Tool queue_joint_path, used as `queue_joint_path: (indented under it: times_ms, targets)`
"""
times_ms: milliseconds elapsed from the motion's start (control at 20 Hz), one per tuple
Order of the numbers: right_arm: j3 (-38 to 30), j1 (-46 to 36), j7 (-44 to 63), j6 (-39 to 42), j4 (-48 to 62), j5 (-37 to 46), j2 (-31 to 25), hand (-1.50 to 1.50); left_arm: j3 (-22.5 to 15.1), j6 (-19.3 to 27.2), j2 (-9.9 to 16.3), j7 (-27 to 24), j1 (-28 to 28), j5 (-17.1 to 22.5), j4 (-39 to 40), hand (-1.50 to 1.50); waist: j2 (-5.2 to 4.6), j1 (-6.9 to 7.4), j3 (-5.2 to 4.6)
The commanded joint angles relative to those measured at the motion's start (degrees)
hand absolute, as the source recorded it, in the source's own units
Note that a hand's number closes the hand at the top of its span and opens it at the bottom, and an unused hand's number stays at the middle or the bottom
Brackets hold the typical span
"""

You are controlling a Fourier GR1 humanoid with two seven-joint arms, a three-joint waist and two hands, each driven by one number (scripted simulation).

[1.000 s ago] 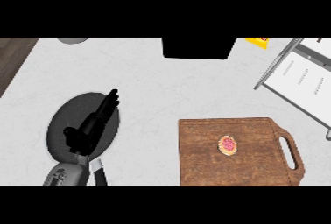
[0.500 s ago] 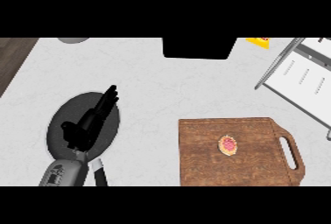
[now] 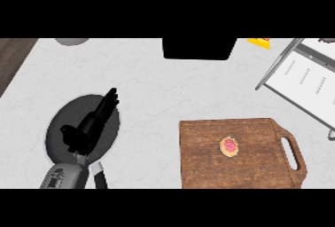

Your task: Pick the can from the cutting board and place it in the tiered basket

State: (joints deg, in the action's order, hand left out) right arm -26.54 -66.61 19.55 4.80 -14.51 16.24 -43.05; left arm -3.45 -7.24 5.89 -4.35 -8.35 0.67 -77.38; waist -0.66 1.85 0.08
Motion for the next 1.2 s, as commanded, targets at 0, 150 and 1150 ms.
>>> queue_joint_path:
  times_ms: [0,150,1150]
  targets:
    - [-2.61,0.89,-1.37,-2.80,0.13,-2.67,1.19,-1.50,1.01,-0.90,0.73,0.02,-1.29,0.30,1.95,0.00,-0.03,-0.22,-0.01]
    - [-2.44,-0.22,-0.75,-7.46,-2.98,-2.06,-1.79,-1.50,-0.14,1.59,-0.79,2.26,0.20,-0.64,-2.28,0.00,0.34,-0.60,-0.04]
    - [-23.03,30.57,-20.42,-8.10,-4.50,-16.41,-26.72,-1.50,0.12,2.17,-1.00,-1.81,4.24,-2.06,-1.01,0.00,0.91,-3.57,0.04]
